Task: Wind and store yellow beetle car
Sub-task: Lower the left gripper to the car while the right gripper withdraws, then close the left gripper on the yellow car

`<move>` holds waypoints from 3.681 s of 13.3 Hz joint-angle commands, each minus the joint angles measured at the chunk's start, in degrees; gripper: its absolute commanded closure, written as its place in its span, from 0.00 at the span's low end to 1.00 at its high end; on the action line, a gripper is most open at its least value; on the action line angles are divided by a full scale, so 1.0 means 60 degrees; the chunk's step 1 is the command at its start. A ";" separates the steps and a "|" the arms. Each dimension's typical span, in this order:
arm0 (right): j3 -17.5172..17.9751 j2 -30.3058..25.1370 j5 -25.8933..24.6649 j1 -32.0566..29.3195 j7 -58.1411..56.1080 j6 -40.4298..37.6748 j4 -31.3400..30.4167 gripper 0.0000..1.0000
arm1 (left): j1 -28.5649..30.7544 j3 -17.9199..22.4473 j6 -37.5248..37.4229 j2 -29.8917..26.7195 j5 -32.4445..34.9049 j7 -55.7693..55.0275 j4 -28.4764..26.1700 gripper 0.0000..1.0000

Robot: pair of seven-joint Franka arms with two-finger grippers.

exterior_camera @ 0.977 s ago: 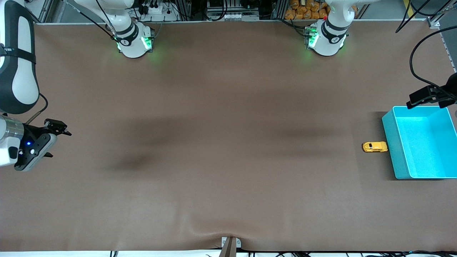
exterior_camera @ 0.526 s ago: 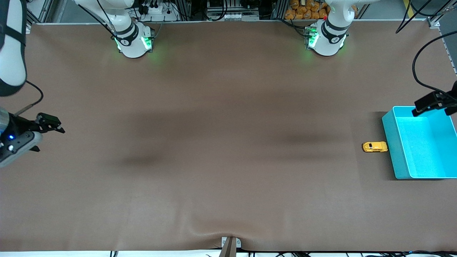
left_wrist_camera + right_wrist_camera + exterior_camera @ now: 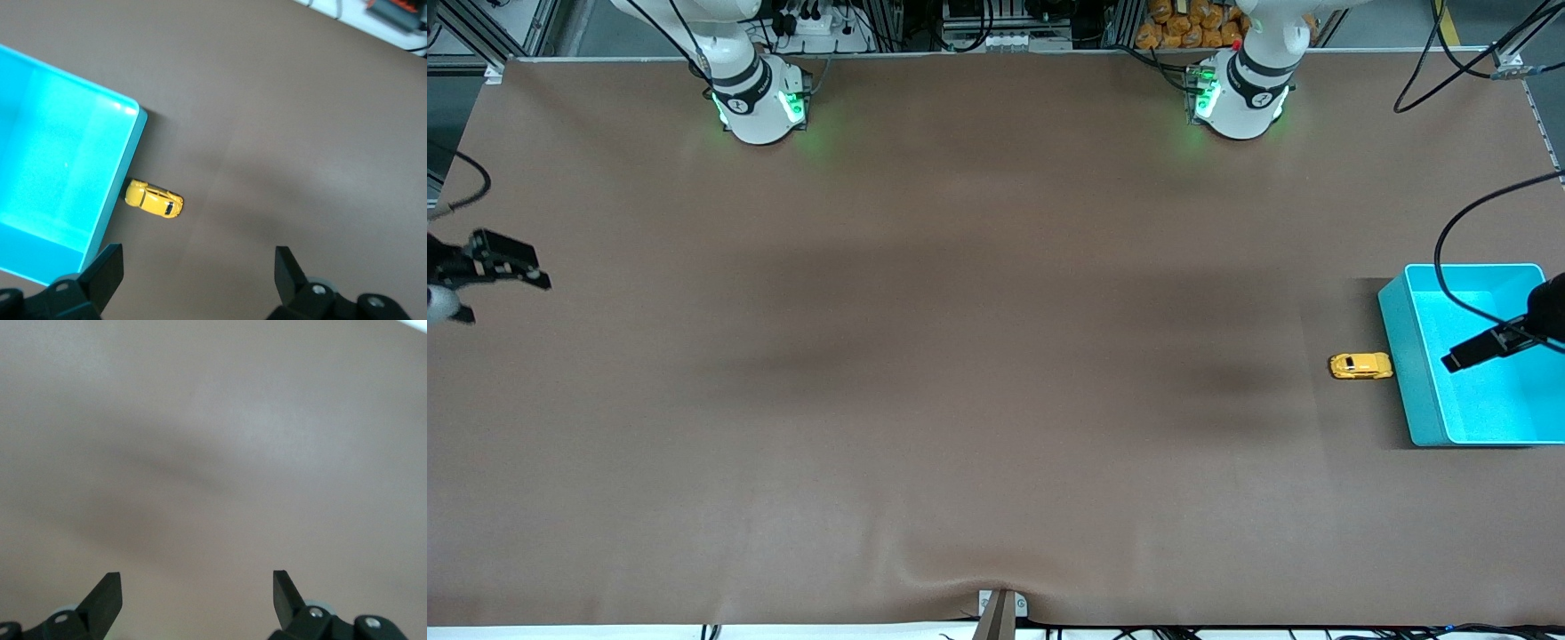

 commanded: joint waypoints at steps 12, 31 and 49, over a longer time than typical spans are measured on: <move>-0.0176 -0.1673 -0.0638 -0.0156 0.4446 0.0092 0.0093 0.00 | 0.0043 -0.0008 0.0221 0.0404 -0.0218 -0.2842 -0.2202 0.00; -0.0147 -0.3007 -0.0462 0.0474 0.4548 0.1103 -0.2881 0.00 | 0.0423 0.0080 0.4103 0.1092 0.0382 -0.9566 -0.4283 0.00; -0.0191 -0.2743 -0.0520 0.0444 0.4431 0.0781 -0.2822 0.00 | 0.1141 0.0080 0.8058 0.1868 0.0763 -0.9656 -0.6056 0.00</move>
